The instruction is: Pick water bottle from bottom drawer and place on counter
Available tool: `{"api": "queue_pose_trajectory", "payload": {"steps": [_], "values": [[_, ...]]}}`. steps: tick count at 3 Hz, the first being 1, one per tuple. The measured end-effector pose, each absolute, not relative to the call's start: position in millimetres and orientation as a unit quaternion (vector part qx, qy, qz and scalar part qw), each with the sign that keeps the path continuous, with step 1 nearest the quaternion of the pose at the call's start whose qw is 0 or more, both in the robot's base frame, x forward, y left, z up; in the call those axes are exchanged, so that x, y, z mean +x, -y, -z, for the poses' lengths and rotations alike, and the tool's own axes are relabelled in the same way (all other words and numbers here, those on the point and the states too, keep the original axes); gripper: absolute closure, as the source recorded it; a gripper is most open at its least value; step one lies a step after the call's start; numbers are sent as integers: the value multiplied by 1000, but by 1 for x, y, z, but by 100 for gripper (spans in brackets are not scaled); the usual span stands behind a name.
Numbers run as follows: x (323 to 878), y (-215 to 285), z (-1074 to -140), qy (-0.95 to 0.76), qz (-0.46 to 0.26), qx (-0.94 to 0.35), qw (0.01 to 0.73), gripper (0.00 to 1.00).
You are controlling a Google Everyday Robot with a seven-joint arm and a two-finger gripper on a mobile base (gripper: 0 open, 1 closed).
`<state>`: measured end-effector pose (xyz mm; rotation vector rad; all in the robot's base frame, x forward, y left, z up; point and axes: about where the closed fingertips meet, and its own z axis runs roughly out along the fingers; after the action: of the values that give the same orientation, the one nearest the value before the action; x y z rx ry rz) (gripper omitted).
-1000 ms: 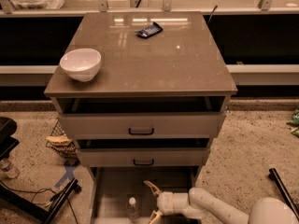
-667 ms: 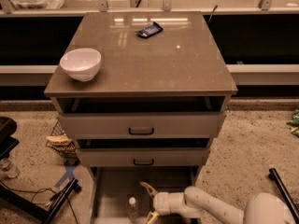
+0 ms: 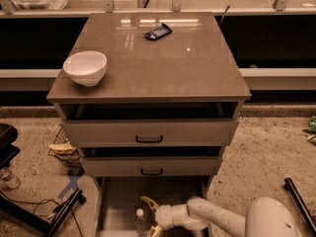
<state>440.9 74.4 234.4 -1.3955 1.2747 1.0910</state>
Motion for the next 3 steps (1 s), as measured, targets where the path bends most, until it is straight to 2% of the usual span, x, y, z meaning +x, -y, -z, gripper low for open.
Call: {"api": "queue_pose_trajectory", "payload": {"steps": [1, 3], "values": [[442, -85, -232, -516, -458, -564, 453, 18], [440, -90, -232, -514, -462, -564, 451, 64]]}}
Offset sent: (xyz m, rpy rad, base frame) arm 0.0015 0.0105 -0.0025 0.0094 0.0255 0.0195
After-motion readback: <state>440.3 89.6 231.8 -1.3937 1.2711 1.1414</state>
